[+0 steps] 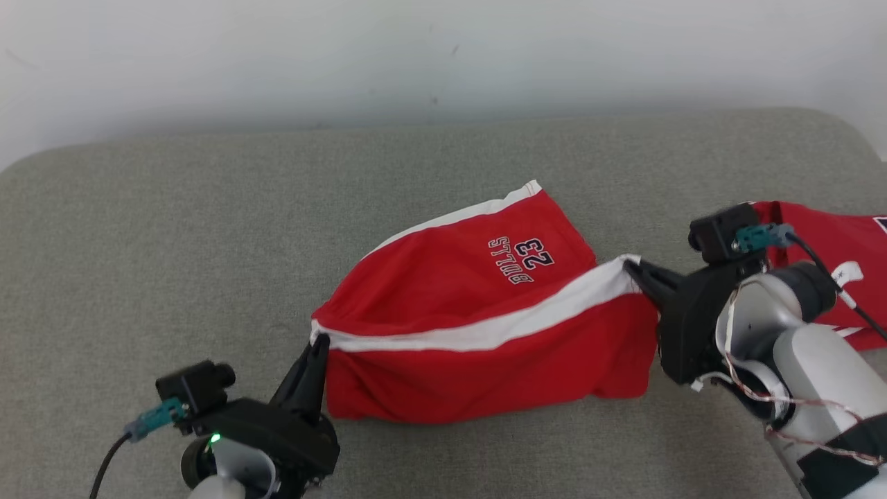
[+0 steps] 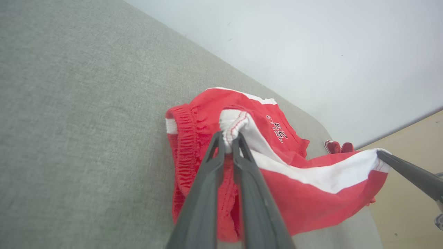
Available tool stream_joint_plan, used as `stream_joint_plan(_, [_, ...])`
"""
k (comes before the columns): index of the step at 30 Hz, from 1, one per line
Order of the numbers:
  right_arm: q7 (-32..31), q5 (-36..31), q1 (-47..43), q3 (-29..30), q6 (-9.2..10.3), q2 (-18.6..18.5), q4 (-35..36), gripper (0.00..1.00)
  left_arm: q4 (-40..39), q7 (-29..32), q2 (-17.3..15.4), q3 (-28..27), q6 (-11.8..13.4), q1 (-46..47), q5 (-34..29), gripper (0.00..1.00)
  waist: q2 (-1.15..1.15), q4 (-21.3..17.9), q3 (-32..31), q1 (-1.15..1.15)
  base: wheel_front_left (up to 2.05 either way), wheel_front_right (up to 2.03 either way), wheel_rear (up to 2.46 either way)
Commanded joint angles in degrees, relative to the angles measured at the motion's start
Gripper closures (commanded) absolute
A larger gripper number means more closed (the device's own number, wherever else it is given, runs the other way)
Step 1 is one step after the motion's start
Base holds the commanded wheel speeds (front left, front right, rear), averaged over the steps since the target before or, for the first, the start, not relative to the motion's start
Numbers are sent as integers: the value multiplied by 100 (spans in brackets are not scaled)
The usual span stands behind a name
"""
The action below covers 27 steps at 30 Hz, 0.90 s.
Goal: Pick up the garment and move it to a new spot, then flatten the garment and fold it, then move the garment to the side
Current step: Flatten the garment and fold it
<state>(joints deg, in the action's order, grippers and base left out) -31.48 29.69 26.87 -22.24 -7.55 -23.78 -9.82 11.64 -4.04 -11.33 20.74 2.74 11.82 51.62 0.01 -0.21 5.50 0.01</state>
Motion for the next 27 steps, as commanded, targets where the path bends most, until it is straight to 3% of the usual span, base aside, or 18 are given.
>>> stream_joint_plan(1, [114,-48,225,-28,16,29,-180,100,94,-18,53,-9,26,239,-82,100,-1,216,276,-1,0,0,0])
stream_joint_plan(12, [1387,-601,2215,-248,16,273,-2363,100,1079,-157,536,89,212,1734,-274,100,-1,660,1044,-1,0,0,0])
stream_joint_plan(25, [2274,-938,3311,-256,16,646,-4042,100,1775,-393,753,201,214,2455,-191,100,-1,908,1421,-1,0,0,0])
stream_joint_plan(27, [2362,-954,3409,-265,16,699,-4229,100,1868,-464,770,208,230,2549,-182,54,-1,920,1442,-1,0,0,0])
